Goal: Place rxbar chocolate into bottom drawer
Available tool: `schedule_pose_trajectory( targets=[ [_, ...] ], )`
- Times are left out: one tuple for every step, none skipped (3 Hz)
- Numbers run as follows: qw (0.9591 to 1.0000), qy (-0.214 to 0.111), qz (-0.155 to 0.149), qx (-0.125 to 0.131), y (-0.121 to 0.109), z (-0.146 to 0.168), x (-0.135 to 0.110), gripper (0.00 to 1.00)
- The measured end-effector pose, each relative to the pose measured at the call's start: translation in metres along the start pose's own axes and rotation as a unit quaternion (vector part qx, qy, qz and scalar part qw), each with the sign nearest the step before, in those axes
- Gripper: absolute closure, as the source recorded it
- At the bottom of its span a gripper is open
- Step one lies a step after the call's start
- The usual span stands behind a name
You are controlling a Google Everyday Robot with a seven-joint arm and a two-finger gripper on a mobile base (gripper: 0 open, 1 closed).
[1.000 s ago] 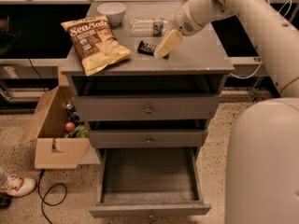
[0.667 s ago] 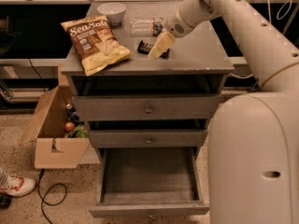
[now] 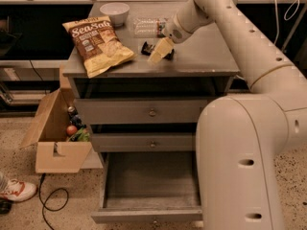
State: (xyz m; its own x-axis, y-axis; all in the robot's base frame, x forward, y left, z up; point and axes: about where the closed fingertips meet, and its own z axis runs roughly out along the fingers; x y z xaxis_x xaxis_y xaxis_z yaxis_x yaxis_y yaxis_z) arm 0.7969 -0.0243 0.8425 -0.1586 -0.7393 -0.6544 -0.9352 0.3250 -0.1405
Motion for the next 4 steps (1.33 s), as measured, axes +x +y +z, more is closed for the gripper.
schedule_pose_trajectory(
  targets=[
    [0.9998,-0.001,0.016,-0.01,-0.002,0.007,0.01,0.0],
    [0.9991,-0.008,0.034,-0.024,-0.004,0.014,0.019,0.19],
    [0.9984,-0.012,0.047,-0.029,-0.006,0.017,0.024,0.42],
    [0.9983,-0.013,0.049,-0.03,-0.007,0.011,0.02,0.74]
  ],
)
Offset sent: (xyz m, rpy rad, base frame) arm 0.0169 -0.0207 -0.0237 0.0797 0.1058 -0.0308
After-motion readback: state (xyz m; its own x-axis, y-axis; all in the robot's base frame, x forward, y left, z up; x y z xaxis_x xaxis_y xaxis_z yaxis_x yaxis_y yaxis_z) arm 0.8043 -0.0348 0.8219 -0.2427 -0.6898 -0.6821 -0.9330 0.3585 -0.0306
